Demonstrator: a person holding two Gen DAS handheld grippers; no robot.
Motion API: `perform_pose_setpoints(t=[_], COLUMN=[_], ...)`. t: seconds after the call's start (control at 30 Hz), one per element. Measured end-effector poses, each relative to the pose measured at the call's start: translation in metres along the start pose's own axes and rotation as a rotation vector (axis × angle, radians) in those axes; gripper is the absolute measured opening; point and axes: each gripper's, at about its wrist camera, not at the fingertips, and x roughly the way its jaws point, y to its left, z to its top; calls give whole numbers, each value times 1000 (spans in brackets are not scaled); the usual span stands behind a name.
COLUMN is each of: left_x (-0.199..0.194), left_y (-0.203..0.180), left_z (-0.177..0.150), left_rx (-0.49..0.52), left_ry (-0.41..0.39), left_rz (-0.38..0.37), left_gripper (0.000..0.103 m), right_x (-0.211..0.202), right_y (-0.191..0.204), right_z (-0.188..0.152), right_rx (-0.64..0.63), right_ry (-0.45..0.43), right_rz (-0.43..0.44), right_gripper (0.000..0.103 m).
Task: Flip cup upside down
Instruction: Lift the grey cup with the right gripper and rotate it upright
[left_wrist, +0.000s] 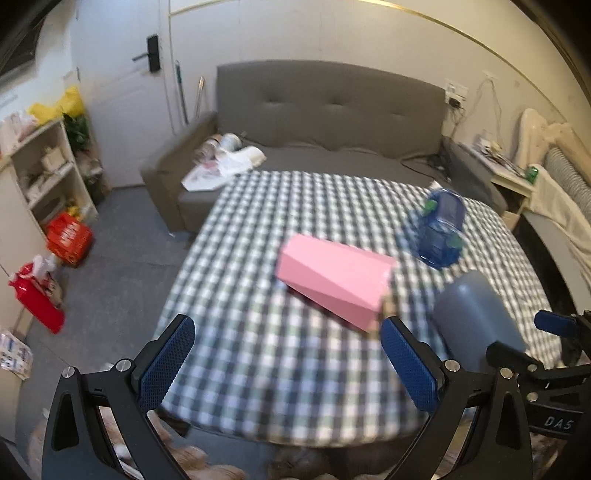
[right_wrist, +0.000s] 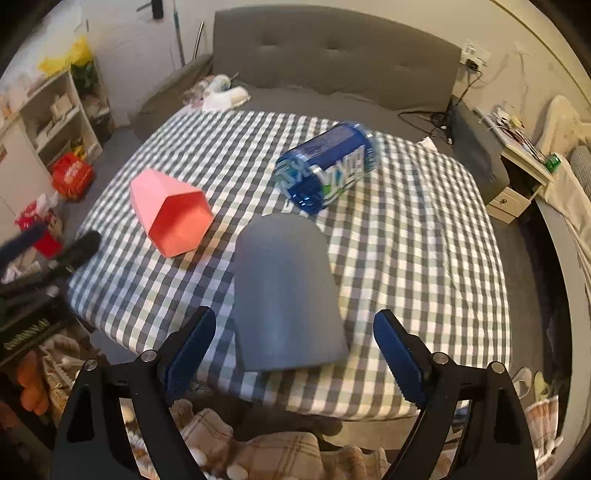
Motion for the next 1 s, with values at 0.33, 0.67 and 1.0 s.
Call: perform_pose_setpoints(t=[0.33,0.67,1.0], left_x=[-11,14,53], left_y=[-71,-149,-165], left_z=[11,24,26], left_rx=[62,141,69], left_ry=[40,178,331], left_rz=[-12,7,-12], left_gripper=[103,103,102], right_x=[-35,-36,-27], right_y=[-66,-133,-156], right_z=[-5,-13,-18], right_rx=[60,147,196], right_ry=[-130,-177,-169], right_rz=[-67,-68,-39], right_gripper=[88,88,88])
